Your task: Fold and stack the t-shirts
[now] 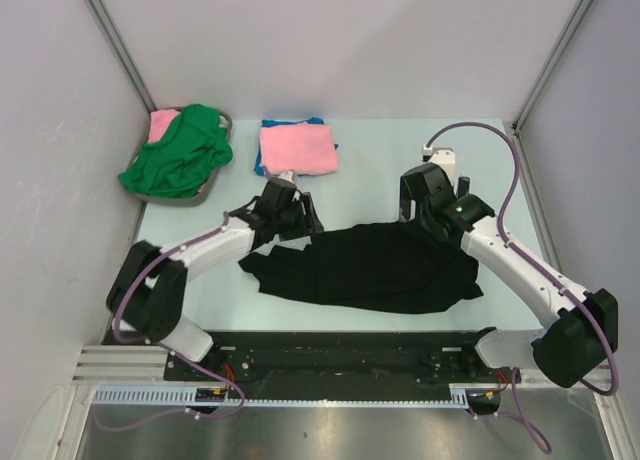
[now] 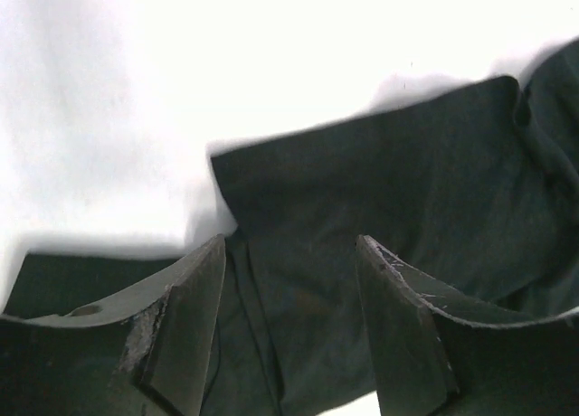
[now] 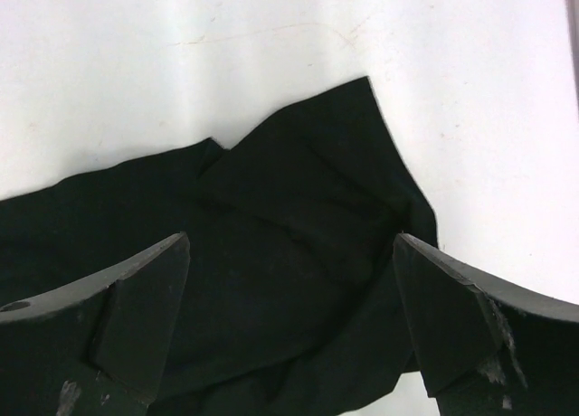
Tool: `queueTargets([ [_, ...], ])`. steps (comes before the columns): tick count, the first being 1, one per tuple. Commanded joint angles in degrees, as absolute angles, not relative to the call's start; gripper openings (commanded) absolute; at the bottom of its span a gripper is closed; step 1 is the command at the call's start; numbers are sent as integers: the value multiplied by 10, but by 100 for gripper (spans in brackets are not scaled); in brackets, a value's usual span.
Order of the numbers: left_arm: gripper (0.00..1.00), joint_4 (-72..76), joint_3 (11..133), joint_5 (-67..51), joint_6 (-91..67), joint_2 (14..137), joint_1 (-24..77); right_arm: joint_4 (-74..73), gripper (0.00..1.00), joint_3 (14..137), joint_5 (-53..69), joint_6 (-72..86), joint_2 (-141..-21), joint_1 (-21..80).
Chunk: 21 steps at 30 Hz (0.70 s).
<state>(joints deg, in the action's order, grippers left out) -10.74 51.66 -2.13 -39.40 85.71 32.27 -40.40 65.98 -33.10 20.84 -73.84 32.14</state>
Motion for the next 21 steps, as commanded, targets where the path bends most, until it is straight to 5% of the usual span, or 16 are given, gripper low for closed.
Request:
queueTargets([
  [1, 64, -96, 589, -8, -375, 926, 329, -360, 100, 627, -338, 202, -734, 253],
  [11, 64, -76, 625, -18, -396, 987, 331, -251, 96, 608, -251, 279, -872, 90],
  [21, 64, -72, 639, -28, -394, 1005, 332, -185, 85, 625, -215, 286, -1013, 58],
])
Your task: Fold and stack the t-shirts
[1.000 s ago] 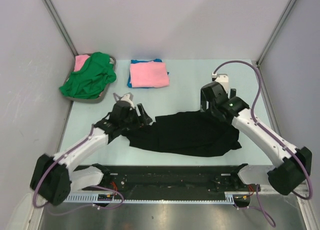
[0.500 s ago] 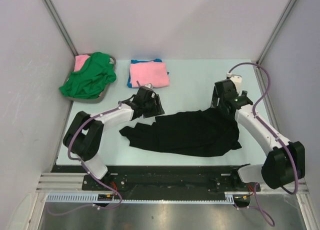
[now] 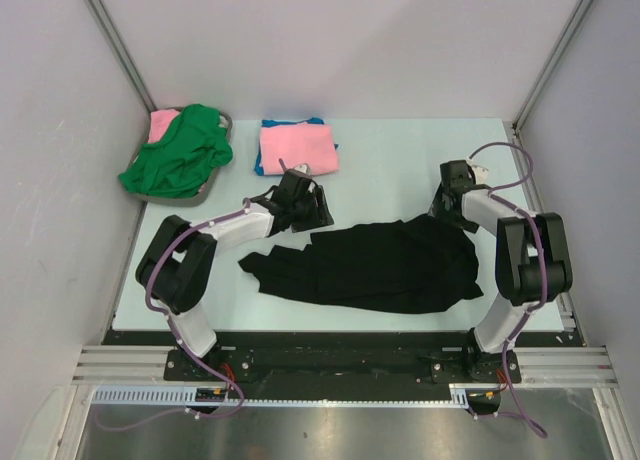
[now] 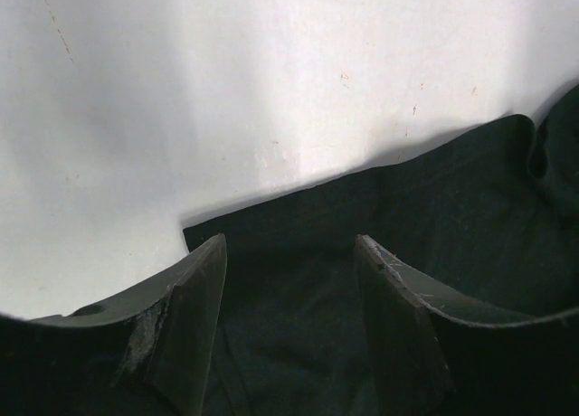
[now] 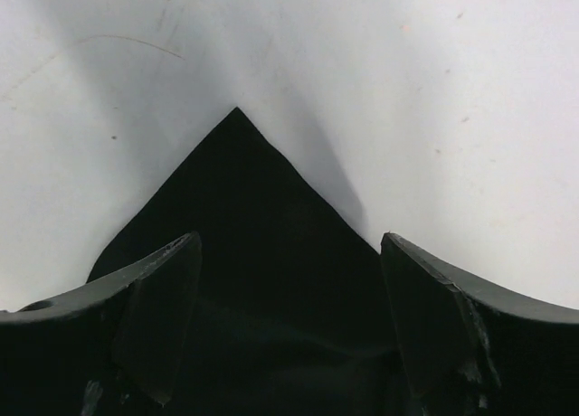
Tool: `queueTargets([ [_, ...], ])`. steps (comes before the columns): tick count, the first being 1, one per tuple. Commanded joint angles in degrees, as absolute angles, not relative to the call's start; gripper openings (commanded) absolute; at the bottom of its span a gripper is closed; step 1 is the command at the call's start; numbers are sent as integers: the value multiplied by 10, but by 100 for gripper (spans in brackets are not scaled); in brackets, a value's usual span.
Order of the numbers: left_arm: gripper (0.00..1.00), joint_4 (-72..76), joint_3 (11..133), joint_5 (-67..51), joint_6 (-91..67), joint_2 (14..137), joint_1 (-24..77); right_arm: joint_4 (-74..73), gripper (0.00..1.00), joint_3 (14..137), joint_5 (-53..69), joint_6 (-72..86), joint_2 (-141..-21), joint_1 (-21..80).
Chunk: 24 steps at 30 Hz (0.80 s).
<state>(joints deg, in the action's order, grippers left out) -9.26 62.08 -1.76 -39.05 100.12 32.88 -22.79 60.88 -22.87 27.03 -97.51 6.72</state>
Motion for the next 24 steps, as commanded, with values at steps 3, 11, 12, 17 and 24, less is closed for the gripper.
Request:
queueTargets([
  [3, 64, -62, 630, -33, -401, 1001, 332, -171, 82, 636, -209, 290, -1034, 56],
  [11, 65, -55, 629, -41, -402, 998, 330, -190, 79, 712, -212, 287, -1099, 54],
  [12, 65, -55, 628, -41, -401, 998, 330, -195, 79, 718, -211, 287, -1105, 54],
  [17, 65, -47, 621, -45, -402, 997, 325, -216, 72, 734, -198, 287, -1125, 61],
  [24, 65, -38, 602, -56, -403, 991, 318, -243, 34, 734, -201, 287, -1128, 72],
])
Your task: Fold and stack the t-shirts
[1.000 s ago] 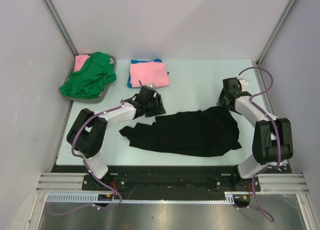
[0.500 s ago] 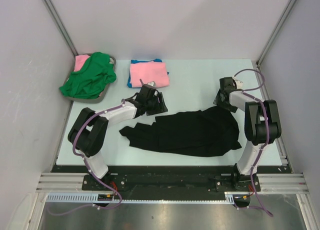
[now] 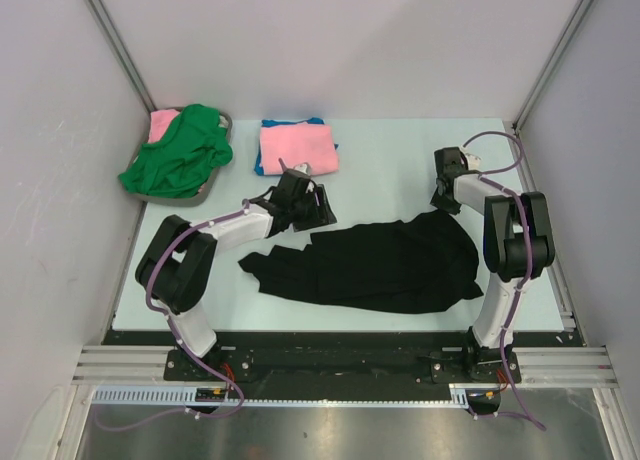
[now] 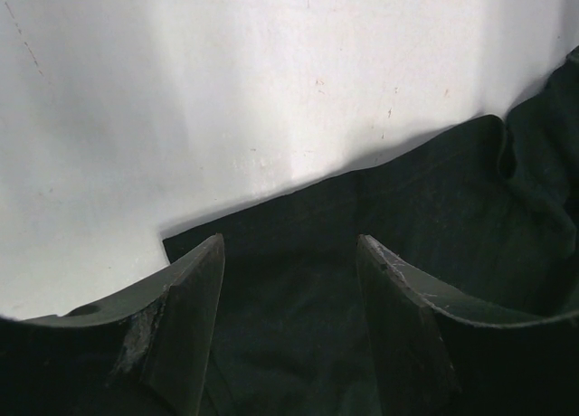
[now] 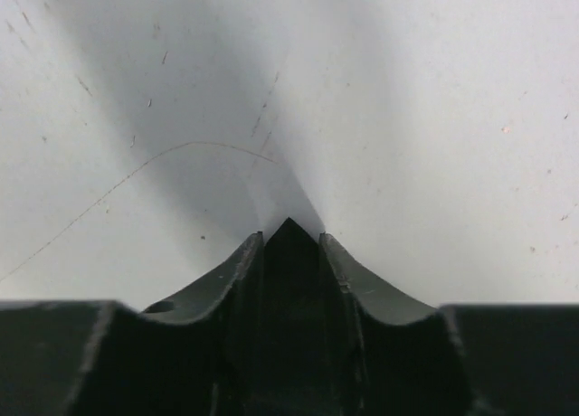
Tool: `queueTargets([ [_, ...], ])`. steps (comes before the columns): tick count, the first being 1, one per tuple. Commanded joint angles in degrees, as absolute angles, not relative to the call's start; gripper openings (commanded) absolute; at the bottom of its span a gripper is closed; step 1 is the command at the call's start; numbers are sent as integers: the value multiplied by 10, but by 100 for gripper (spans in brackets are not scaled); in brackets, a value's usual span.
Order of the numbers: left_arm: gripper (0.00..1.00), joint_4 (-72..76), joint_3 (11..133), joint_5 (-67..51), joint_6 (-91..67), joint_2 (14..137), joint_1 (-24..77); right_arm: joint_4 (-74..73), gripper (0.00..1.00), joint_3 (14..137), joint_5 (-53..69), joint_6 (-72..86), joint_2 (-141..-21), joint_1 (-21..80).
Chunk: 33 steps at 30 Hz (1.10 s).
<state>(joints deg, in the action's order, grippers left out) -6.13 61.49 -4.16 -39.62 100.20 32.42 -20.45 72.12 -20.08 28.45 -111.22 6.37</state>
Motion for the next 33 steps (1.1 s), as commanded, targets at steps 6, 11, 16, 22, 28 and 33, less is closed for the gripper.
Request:
queueTargets([
  [6, 65, -30, 579, -59, -405, 974, 316, -265, 0, 733, -217, 292, -1112, 89],
  [11, 65, -34, 567, -60, -404, 947, 316, -256, 0, 737, -218, 283, -1058, 94],
  [16, 66, -78, 593, -60, -389, 898, 316, -283, 0, 781, -193, 260, -920, 108],
  [22, 68, -110, 582, -33, -392, 814, 316, -359, 0, 874, -198, 224, -774, 142],
  [28, 68, -126, 551, -16, -408, 730, 313, -447, 0, 954, -271, 205, -673, 189],
  [33, 69, -131, 528, -10, -411, 684, 314, -474, 0, 936, -298, 207, -607, 186],
])
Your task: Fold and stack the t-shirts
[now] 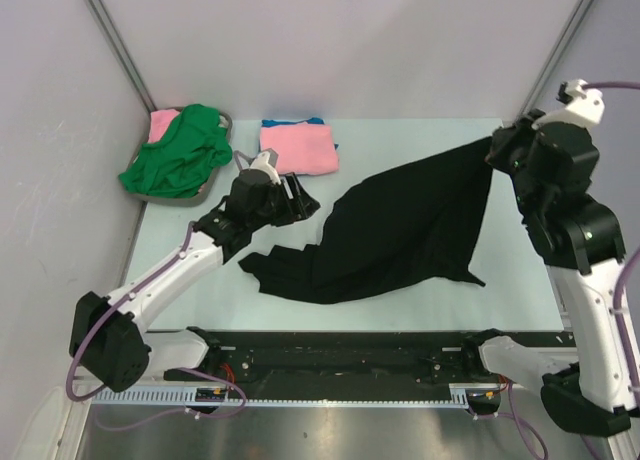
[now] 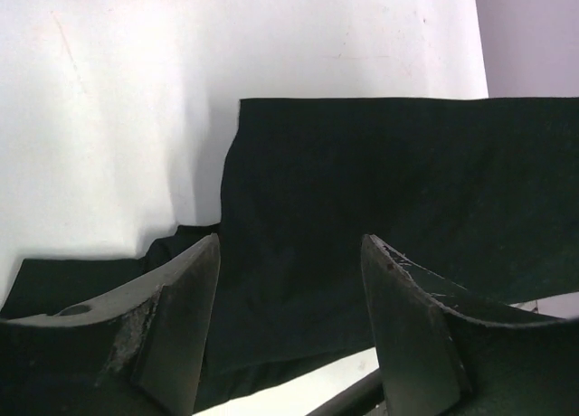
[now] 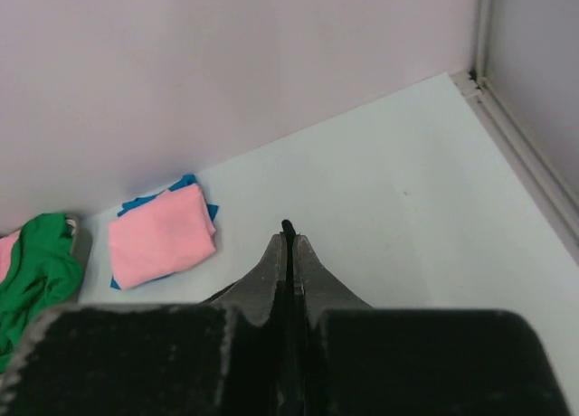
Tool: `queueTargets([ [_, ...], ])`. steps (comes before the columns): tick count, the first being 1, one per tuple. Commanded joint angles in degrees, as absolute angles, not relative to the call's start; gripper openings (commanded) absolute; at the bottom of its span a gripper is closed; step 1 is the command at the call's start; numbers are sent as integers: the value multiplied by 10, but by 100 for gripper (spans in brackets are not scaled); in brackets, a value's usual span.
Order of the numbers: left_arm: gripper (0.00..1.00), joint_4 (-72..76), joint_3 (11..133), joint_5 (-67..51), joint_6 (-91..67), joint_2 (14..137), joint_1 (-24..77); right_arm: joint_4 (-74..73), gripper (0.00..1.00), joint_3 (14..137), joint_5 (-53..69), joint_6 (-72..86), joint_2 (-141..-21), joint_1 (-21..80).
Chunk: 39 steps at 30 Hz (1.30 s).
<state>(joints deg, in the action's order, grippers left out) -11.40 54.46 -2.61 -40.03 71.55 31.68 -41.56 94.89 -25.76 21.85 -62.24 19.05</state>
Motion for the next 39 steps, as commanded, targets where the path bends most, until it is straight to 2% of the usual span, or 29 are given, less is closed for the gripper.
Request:
queueTargets([
  [1, 69, -134, 527, -7, -413, 682, 313, -479, 0, 937, -298, 207, -598, 185],
  [9, 67, -102, 499, -30, -434, 691, 335, -515, 0, 961, -286, 208, -583, 187],
  [13, 62, -110, 506, -14, -428, 708, 388, -534, 0, 969, -263, 209, -577, 187],
  [16, 57, -116, 504, -2, -427, 705, 420, -536, 0, 964, -167, 199, -551, 192],
  [20, 51, -137, 472, 32, -438, 645, 424, -557, 0, 919, 74, 193, -499, 195],
  [21, 51, -146, 470, 40, -438, 611, 424, -562, 0, 875, 177, 205, -471, 199],
  [23, 51, -180, 475, 73, -432, 575, 424, -565, 0, 819, 295, 222, -439, 201],
  [28, 52, -215, 487, 84, -432, 498, 424, -614, 0, 684, 433, 223, -325, 205],
  [33, 52, -206, 495, 71, -439, 504, 425, -644, 0, 681, 475, 217, -302, 208],
  [36, 51, -183, 494, 49, -450, 526, 424, -552, 0, 673, 544, 250, -317, 195],
  [39, 51, -171, 493, 43, -455, 548, 425, -466, 0, 667, 543, 279, -356, 199],
])
